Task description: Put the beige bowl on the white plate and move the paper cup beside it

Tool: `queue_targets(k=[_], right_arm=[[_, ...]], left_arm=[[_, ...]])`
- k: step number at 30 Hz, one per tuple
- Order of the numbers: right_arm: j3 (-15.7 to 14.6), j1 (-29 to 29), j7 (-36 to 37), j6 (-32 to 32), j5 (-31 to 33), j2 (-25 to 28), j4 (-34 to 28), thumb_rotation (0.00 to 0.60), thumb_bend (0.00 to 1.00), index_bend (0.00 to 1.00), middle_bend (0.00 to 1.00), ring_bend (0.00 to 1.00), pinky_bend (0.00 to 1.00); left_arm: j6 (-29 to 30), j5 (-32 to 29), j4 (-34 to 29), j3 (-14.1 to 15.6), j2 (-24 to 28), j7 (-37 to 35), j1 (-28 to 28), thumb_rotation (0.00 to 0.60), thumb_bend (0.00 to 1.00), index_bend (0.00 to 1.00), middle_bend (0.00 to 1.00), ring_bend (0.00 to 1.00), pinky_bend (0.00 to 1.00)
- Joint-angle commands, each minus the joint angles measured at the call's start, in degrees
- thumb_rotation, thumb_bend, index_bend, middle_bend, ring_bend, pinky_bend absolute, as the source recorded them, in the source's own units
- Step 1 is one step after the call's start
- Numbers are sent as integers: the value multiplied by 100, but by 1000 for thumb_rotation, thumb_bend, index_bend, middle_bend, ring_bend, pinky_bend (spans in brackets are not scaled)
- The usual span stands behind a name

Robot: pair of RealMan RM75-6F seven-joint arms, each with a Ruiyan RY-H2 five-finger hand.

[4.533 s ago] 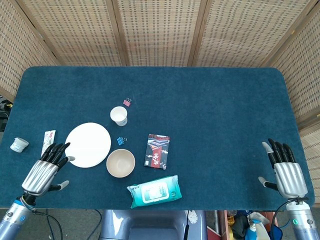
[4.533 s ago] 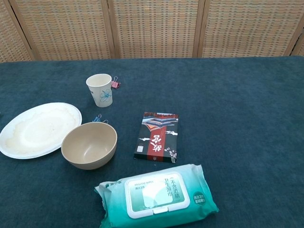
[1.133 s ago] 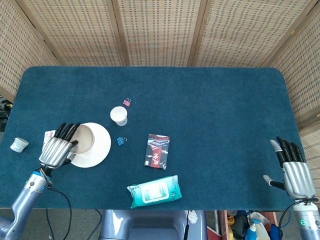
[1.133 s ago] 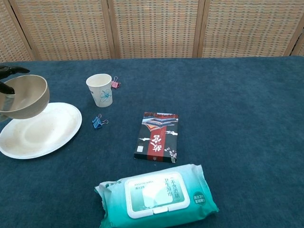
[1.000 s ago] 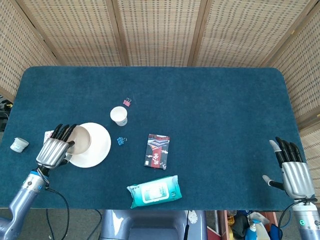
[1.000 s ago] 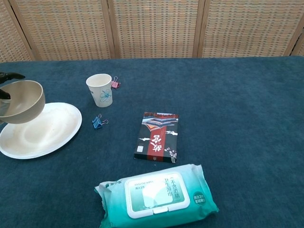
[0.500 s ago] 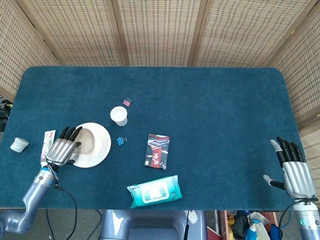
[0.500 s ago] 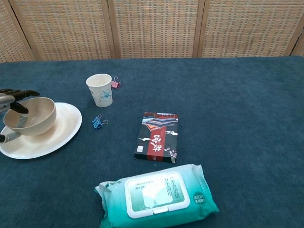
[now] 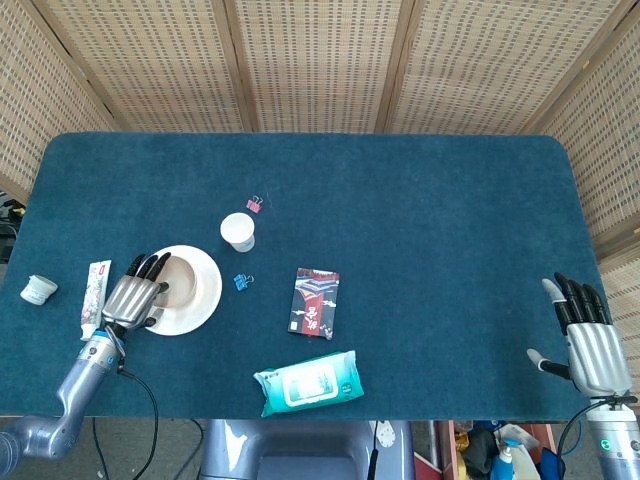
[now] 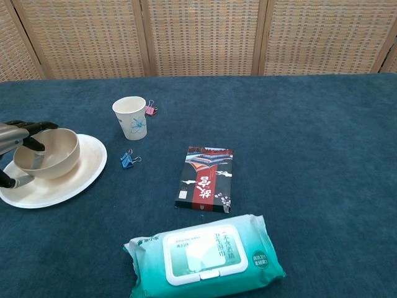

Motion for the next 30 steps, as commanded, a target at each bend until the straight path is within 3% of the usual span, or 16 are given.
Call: queue_targets(k=[1, 5, 9, 21, 30], right_arm=[[0, 1, 0, -4, 1, -2, 2, 600, 121, 0, 0, 0, 0], [-2, 1, -3, 5, -12, -7, 2, 600, 121, 0, 0, 0, 0], [0, 0, 7, 3, -6, -10, 9, 600, 121, 0, 0, 0, 0], [-1, 0, 44, -7, -2, 3, -5, 600, 121, 0, 0, 0, 0], [-7, -5, 105, 4, -24, 18, -4, 600, 121, 0, 0, 0, 0]], left_arm=[[14, -29, -36, 2, 25, 5, 8, 600, 278, 444, 0, 0, 0], [42, -102, -115, -37, 73, -49, 25, 600, 205, 307, 0, 0, 0], [177, -49, -303, -110, 213, -231, 41, 600, 187, 266, 0, 0, 0], [1114, 628, -1395, -447, 992, -272, 27, 600, 212, 284, 0, 0, 0], [711, 126, -1825, -820, 1200, 326, -385, 600, 215, 342, 0, 0, 0]])
